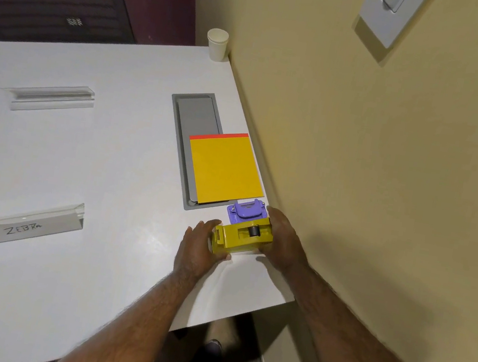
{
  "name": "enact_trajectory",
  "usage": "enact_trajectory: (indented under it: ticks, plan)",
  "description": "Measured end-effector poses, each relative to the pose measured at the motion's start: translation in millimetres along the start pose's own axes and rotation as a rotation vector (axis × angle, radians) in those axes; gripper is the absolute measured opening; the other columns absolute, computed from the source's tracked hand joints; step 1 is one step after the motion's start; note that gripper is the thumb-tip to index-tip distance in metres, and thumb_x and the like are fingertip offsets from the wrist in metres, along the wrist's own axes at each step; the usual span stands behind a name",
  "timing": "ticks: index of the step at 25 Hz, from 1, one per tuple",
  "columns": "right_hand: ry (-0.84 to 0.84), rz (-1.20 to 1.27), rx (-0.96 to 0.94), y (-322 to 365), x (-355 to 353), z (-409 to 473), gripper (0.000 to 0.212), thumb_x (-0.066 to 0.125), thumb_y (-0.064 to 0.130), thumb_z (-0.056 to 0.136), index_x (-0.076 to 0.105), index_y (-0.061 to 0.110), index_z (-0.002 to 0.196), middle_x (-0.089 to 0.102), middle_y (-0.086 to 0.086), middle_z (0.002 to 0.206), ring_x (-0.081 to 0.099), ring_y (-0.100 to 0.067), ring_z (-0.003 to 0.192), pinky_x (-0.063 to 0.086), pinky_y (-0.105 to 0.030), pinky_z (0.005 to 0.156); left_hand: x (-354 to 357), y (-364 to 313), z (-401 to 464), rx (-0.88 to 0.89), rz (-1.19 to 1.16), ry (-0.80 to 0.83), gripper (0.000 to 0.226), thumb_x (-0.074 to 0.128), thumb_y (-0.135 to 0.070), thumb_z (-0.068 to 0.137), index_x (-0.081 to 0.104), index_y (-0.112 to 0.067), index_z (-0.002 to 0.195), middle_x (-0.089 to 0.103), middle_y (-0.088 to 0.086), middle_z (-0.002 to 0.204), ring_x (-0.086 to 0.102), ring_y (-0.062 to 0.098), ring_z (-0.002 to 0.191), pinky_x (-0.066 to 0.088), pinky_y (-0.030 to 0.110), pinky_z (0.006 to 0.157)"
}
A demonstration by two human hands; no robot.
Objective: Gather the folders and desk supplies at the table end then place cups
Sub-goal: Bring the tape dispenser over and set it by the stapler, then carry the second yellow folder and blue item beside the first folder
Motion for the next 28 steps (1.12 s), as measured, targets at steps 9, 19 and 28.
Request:
enact_trajectory:
  ticks: [9, 19, 28]
  plan:
    - [-0.203, -0.117, -0.384, 108, 16, -21, 0.076, 0.067, 0.064, 0.074, 0.051, 0.019, 0.134, 0.044, -0.004, 0.147, 0.037, -0.023, 0.139, 0.025, -0.045, 0.118, -122, -36, -63, 0.286, 0.12, -0.244, 0.075, 0.077, -0.045, 0.075, 0.045, -0.022, 0.139, 0.047, -0.007, 0.145, 0.046, 0.016, 0.132, 0.037, 0.04, 0.109]
    - [-0.168, 0.065, -0.821, 308, 84, -90, 0.054, 0.061, 0.054, 0.085, 0.061, 0.011, 0.119, 0.061, -0.005, 0.128, 0.053, -0.018, 0.125, 0.022, -0.043, 0.12, -330, 32, -250, 0.068, 0.273, -0.752, 0.07, 0.071, -0.057, 0.075, 0.041, -0.037, 0.135, 0.05, -0.019, 0.137, 0.045, 0.006, 0.125, 0.023, 0.024, 0.105]
    - [-0.01, 0.174, -1.119, 467, 167, -255, 0.054, 0.058, 0.059, 0.085, 0.056, 0.021, 0.124, 0.06, 0.001, 0.132, 0.052, -0.012, 0.126, 0.016, -0.033, 0.121, -415, 101, -498, -0.093, 0.325, -1.063, 0.065, 0.068, -0.06, 0.076, 0.048, -0.034, 0.133, 0.055, -0.013, 0.134, 0.046, 0.007, 0.124, 0.021, 0.027, 0.103]
Point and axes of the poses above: each hand's wrist, its own z-axis towards the middle knuckle, its own x-axis out of the palm, y = z × x, the point moved 9 cm from there along z, towards the middle knuckle
